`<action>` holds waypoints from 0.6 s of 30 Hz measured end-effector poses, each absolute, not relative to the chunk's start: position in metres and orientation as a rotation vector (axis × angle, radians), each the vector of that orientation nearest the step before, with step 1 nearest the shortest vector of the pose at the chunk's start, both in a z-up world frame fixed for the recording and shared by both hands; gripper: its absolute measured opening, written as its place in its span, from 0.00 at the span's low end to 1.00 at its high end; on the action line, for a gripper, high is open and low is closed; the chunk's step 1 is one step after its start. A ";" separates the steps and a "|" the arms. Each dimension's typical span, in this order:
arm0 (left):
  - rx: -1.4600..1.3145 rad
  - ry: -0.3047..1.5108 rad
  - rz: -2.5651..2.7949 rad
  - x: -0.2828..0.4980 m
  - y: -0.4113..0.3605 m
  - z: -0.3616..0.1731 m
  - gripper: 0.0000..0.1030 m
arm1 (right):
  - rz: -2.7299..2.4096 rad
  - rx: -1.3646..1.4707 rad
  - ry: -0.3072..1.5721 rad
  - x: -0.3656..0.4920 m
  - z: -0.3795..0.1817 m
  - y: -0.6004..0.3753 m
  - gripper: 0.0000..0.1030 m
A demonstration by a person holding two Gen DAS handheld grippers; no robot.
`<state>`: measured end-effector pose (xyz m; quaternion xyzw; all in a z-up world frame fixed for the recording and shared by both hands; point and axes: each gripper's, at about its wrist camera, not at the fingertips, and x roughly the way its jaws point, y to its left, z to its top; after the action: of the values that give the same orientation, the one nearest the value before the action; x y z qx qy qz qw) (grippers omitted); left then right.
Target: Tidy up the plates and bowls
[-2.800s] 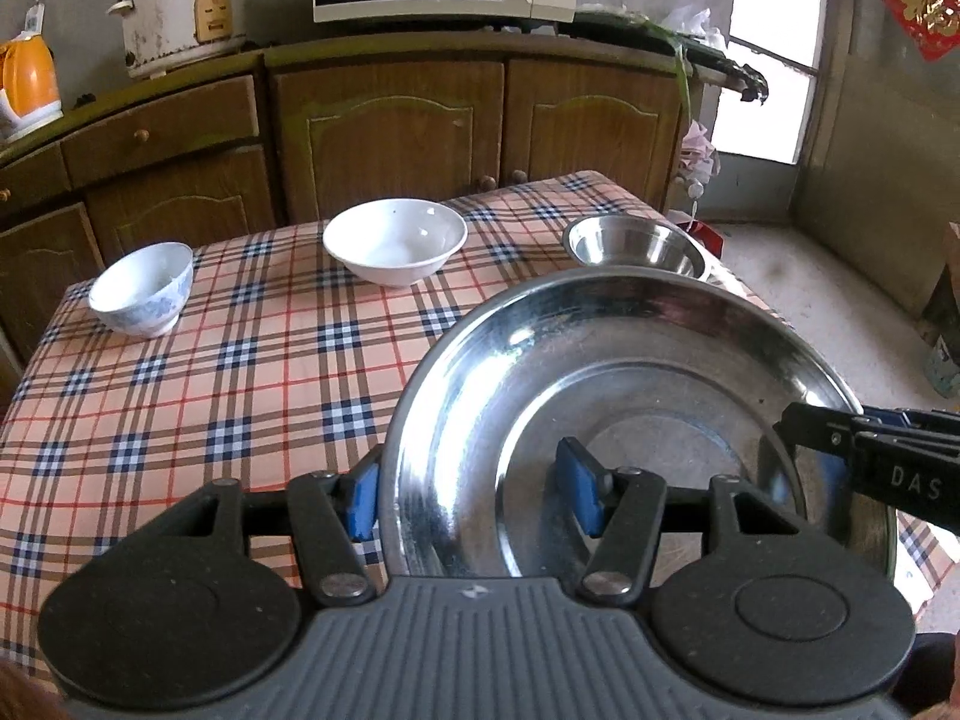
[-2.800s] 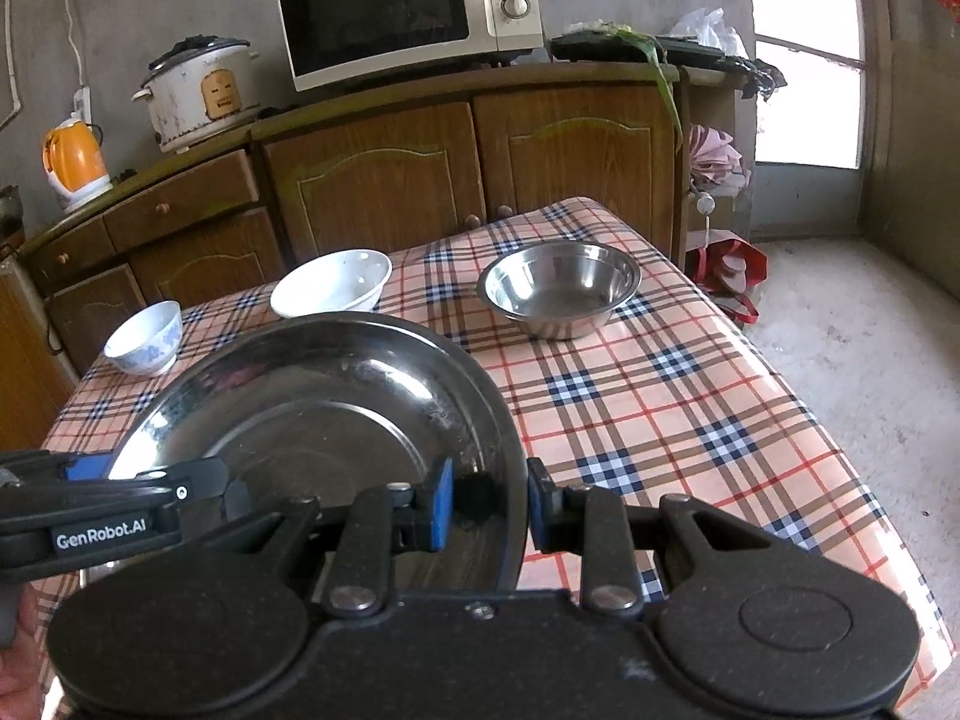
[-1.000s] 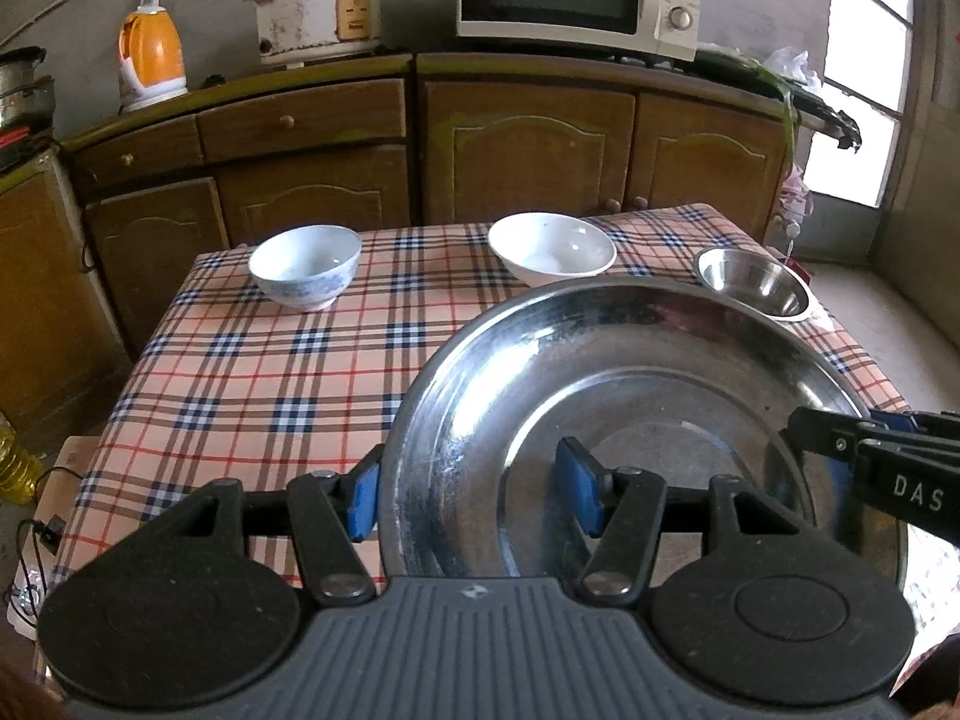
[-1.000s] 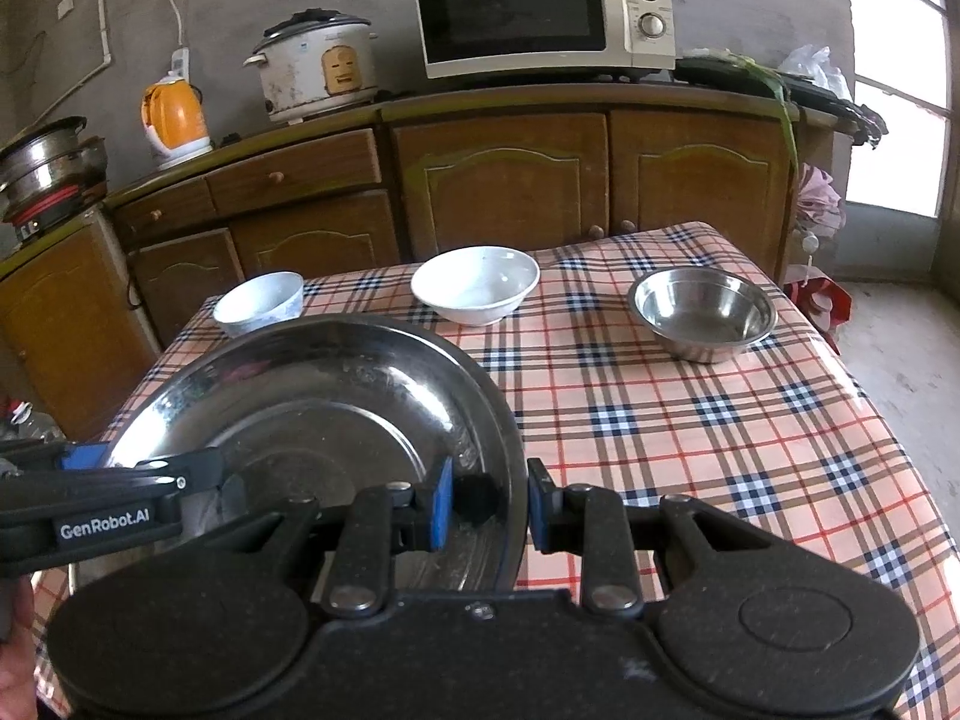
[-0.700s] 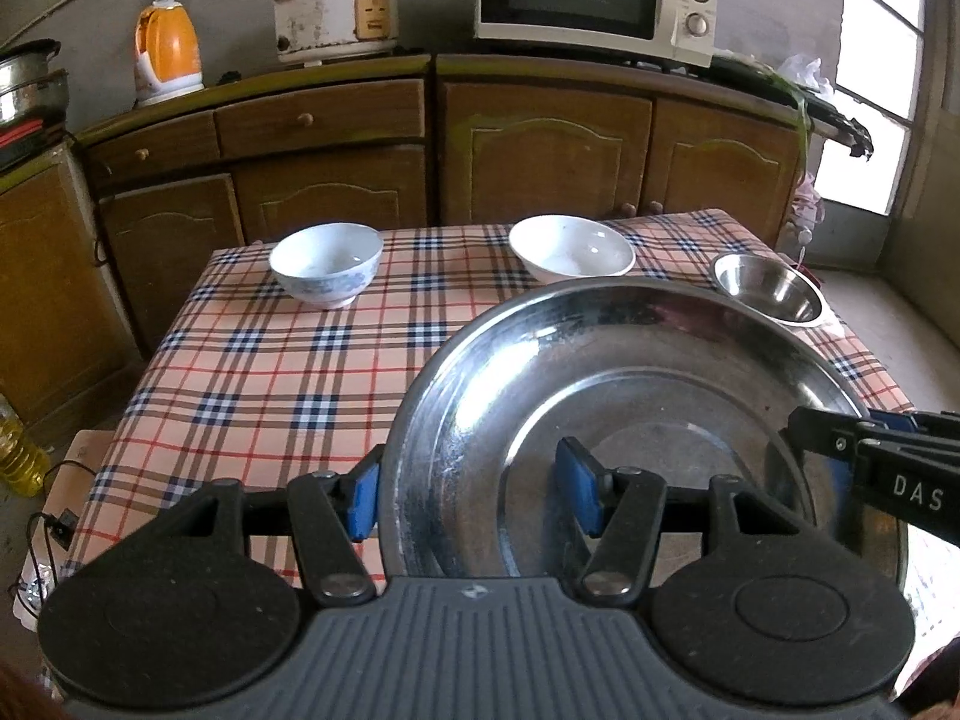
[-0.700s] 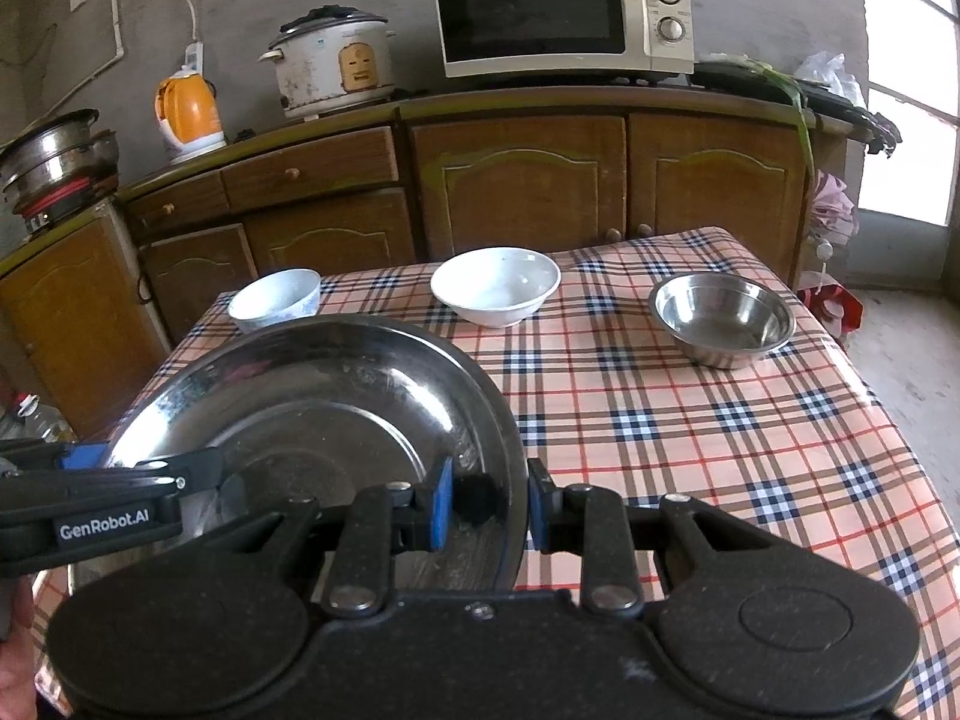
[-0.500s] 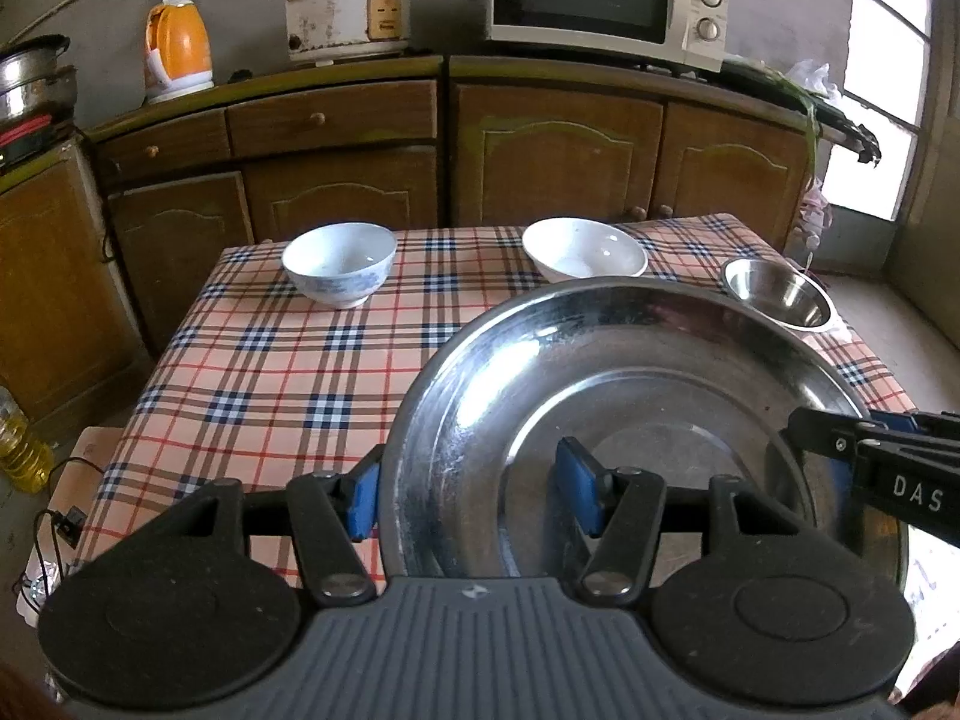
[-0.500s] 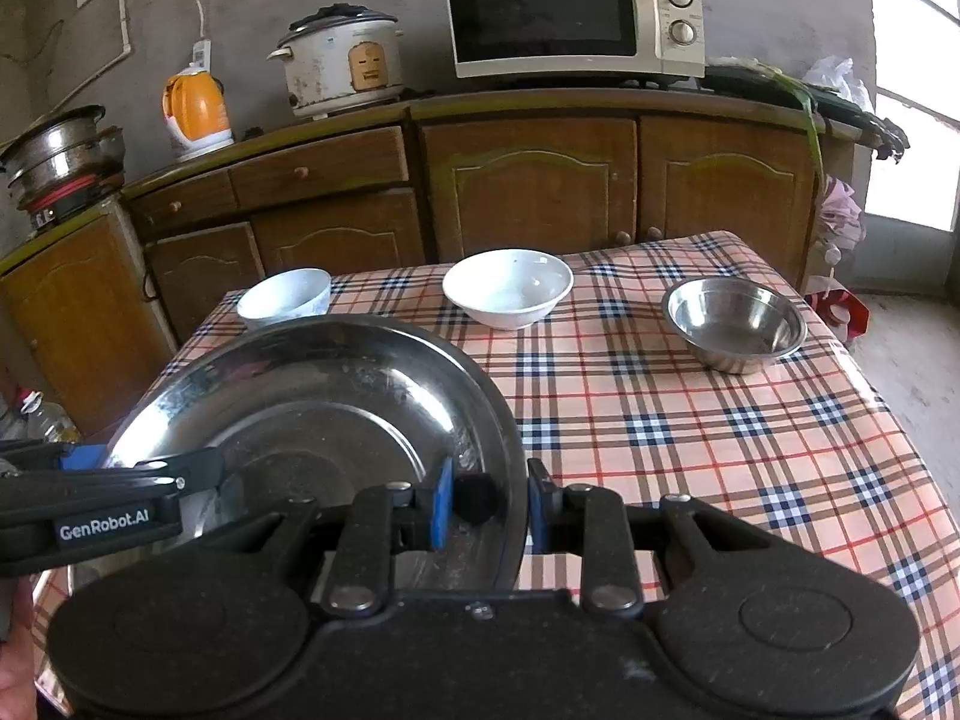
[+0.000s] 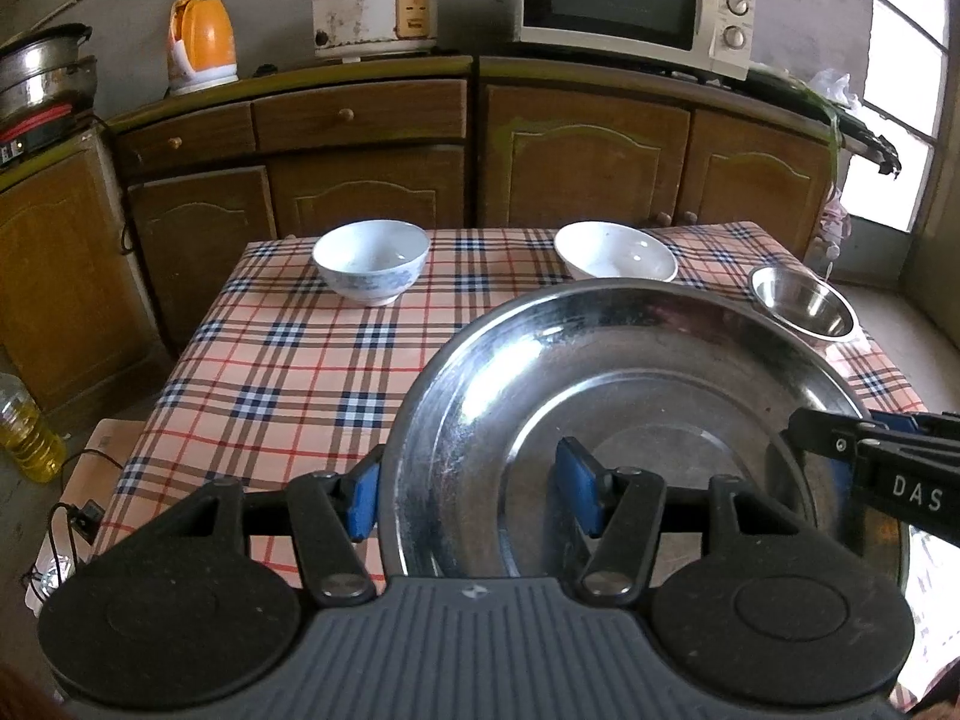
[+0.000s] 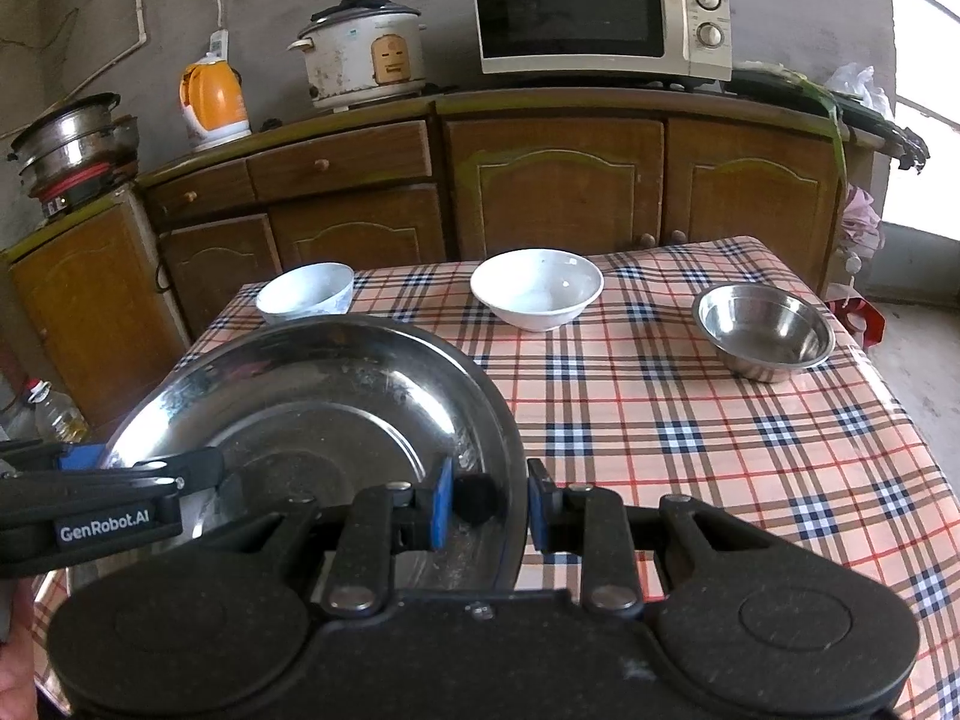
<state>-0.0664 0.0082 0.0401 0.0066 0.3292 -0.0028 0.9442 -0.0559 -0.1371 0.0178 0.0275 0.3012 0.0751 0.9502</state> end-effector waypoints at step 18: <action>-0.006 0.681 0.034 -0.059 0.032 0.035 0.58 | 0.186 0.030 0.628 -0.040 0.012 -0.109 0.32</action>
<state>-0.0594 0.0319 0.0351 -0.0029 0.3341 0.0166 0.9424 -0.0405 -0.1087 0.0120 0.0148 0.3084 0.0912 0.9467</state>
